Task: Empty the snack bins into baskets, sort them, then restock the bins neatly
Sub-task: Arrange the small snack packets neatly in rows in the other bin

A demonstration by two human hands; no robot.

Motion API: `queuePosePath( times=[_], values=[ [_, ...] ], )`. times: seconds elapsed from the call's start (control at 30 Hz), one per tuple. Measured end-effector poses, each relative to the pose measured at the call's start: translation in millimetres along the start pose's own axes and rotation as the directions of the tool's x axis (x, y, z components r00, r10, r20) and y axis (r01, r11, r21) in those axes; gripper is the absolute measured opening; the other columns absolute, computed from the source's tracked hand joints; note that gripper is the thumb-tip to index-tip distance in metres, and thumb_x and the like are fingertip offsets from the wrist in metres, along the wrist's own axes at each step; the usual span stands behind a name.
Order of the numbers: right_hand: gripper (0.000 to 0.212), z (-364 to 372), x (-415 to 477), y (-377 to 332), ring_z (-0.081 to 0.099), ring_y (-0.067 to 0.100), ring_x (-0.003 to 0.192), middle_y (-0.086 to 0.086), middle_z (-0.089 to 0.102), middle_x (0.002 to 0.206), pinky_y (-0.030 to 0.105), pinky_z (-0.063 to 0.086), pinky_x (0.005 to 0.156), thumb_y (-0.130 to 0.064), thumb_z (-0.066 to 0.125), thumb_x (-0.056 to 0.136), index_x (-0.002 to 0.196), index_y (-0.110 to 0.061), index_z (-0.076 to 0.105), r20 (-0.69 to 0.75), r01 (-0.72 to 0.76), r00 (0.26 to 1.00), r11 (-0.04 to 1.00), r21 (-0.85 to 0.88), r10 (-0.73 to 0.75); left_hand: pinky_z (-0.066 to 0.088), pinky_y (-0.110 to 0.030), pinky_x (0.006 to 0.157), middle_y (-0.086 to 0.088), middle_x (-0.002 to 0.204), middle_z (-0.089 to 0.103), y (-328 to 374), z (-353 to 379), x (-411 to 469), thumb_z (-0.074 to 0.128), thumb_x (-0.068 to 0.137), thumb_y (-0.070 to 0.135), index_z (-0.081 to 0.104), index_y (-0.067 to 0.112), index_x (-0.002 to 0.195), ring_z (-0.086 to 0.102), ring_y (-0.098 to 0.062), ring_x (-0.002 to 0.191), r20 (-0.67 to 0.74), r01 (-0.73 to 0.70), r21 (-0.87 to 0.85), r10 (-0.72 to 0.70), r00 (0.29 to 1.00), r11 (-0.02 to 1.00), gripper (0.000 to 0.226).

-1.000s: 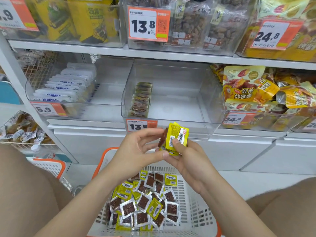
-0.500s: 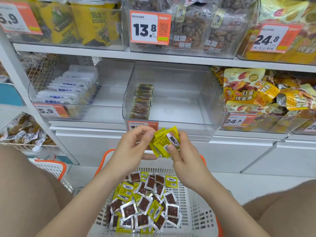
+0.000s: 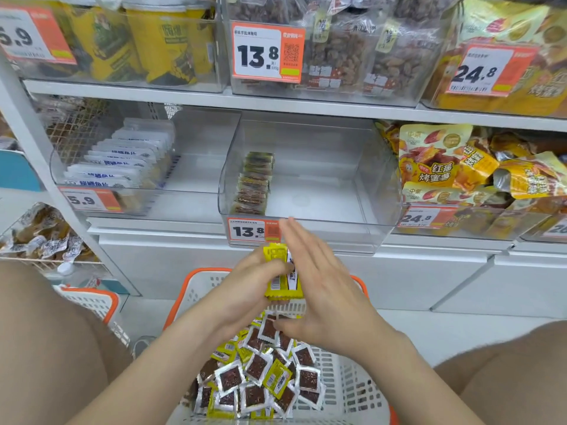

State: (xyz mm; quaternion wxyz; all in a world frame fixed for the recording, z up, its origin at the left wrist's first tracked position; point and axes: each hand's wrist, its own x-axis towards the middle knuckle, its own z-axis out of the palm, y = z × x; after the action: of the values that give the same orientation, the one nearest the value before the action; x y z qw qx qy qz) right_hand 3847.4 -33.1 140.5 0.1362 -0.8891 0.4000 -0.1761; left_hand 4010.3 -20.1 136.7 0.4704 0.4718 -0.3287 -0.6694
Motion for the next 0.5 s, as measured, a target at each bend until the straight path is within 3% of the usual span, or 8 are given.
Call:
queuePosePath(
  times=[0.1, 0.2, 0.23, 0.3, 0.37, 0.43, 0.5],
  values=[
    [0.096, 1, 3, 14, 0.048, 0.015, 0.135, -0.008, 0.044, 0.147, 0.029, 0.044, 0.107, -0.043, 0.081, 0.08, 0.159, -0.026, 0.03, 0.033, -0.015, 0.999, 1.0, 0.021, 0.015, 0.053, -0.041, 0.084, -0.018, 0.103, 0.071, -1, 1, -2, 0.053, 0.099, -0.001, 0.068, 0.003, 0.119, 0.069, -0.026, 0.091, 0.01, 0.052, 0.015, -0.052, 0.999, 0.999, 0.025],
    [0.08, -3, 4, 16, 0.055, 0.014, 0.118, -0.01, 0.04, 0.135, 0.019, 0.039, 0.081, -0.035, 0.076, 0.084, 0.153, -0.029, 0.036, 0.064, 0.01, 0.998, 0.999, 0.041, -0.013, 0.051, -0.047, 0.089, -0.022, 0.107, 0.071, -2, -2, -3, 0.052, 0.1, 0.005, 0.065, 0.004, 0.123, 0.068, -0.03, 0.095, 0.023, 0.088, 0.044, -0.089, 0.996, 0.995, 0.027],
    [0.084, -4, 4, 14, 0.054, 0.014, 0.12, -0.01, 0.038, 0.137, 0.02, 0.039, 0.082, -0.034, 0.075, 0.085, 0.157, -0.029, 0.032, 0.068, 0.013, 0.998, 0.999, 0.047, -0.016, 0.051, -0.05, 0.091, -0.023, 0.11, 0.072, -1, -2, -3, 0.052, 0.101, 0.008, 0.066, 0.007, 0.126, 0.068, -0.03, 0.097, 0.014, 0.082, 0.087, -0.083, 0.996, 0.993, 0.028],
    [0.094, -3, 4, 10, 0.047, 0.013, 0.135, -0.01, 0.034, 0.15, 0.023, 0.044, 0.101, -0.037, 0.077, 0.088, 0.164, -0.025, 0.022, 0.034, 0.038, 0.999, 0.992, 0.119, -0.042, 0.052, -0.051, 0.09, -0.024, 0.113, 0.071, 2, 0, -3, 0.051, 0.101, 0.008, 0.064, 0.008, 0.129, 0.069, -0.031, 0.097, 0.01, 0.05, 0.085, -0.051, 0.999, 0.995, 0.031],
    [0.1, -4, 2, 5, 0.034, 0.006, 0.149, -0.009, 0.029, 0.162, 0.022, 0.035, 0.117, -0.037, 0.081, 0.088, 0.165, -0.021, 0.019, -0.041, 0.075, 0.997, 0.977, 0.198, -0.068, 0.051, -0.048, 0.086, -0.023, 0.105, 0.069, 7, 2, -5, 0.049, 0.1, 0.005, 0.061, 0.001, 0.13, 0.068, -0.031, 0.094, 0.022, 0.017, 0.001, -0.017, 1.0, 1.0, 0.033],
    [0.093, -11, 3, 0, 0.029, 0.004, 0.151, -0.008, 0.028, 0.164, 0.022, 0.032, 0.119, -0.029, 0.079, 0.091, 0.164, -0.019, 0.023, -0.106, 0.115, 0.99, 0.968, 0.223, -0.094, 0.052, -0.042, 0.081, -0.019, 0.098, 0.065, 17, 5, -7, 0.047, 0.1, 0.005, 0.06, -0.003, 0.125, 0.066, -0.027, 0.088, 0.055, -0.021, -0.034, 0.023, 0.998, 0.999, 0.03],
    [0.086, -21, 7, -9, 0.038, 0.006, 0.145, -0.006, 0.033, 0.157, 0.03, 0.041, 0.114, -0.019, 0.076, 0.092, 0.163, -0.02, 0.027, -0.16, 0.142, 0.982, 0.955, 0.261, -0.102, 0.051, -0.04, 0.079, -0.018, 0.099, 0.061, 31, 7, -7, 0.046, 0.099, 0.007, 0.064, 0.0, 0.12, 0.063, -0.027, 0.09, 0.119, -0.042, -0.029, 0.045, 0.992, 0.999, 0.028]
  ],
)
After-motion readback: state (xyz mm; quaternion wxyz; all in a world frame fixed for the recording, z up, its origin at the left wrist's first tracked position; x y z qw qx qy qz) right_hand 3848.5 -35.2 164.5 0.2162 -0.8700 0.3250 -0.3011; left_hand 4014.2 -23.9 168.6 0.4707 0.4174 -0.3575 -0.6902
